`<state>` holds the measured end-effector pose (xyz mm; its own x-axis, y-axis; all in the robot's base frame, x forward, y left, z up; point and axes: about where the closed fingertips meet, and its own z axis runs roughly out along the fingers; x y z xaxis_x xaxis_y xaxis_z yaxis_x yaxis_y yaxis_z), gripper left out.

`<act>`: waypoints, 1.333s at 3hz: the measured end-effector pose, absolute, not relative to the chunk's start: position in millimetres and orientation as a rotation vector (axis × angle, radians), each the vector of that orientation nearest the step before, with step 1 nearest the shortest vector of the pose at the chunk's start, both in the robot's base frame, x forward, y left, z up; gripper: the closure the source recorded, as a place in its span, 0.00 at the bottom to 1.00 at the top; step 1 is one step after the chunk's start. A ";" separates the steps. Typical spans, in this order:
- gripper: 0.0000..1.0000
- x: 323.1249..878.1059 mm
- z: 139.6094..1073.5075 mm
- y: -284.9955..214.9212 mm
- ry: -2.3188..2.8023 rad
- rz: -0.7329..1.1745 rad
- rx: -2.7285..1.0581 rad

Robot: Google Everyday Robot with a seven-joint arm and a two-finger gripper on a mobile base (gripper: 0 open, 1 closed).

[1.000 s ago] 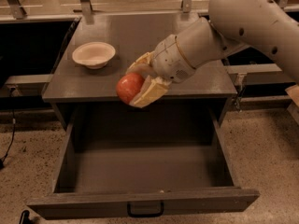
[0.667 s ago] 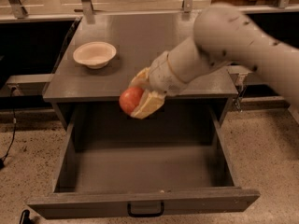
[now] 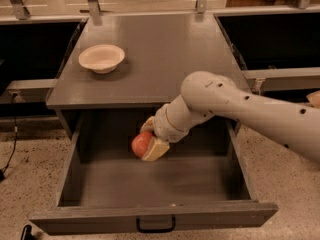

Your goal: Place apple into top drawer

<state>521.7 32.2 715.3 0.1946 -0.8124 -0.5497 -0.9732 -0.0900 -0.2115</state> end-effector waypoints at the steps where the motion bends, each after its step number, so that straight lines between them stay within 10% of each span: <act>1: 1.00 521.0 712.2 32.1 1.644 0.393 -1.956; 3: 1.00 520.2 653.1 29.5 1.812 0.224 -1.988; 4: 0.81 508.6 618.2 36.1 1.841 0.247 -1.971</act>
Offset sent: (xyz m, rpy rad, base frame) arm 0.0046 -0.0085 -0.0688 -0.2621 -0.0222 -0.1651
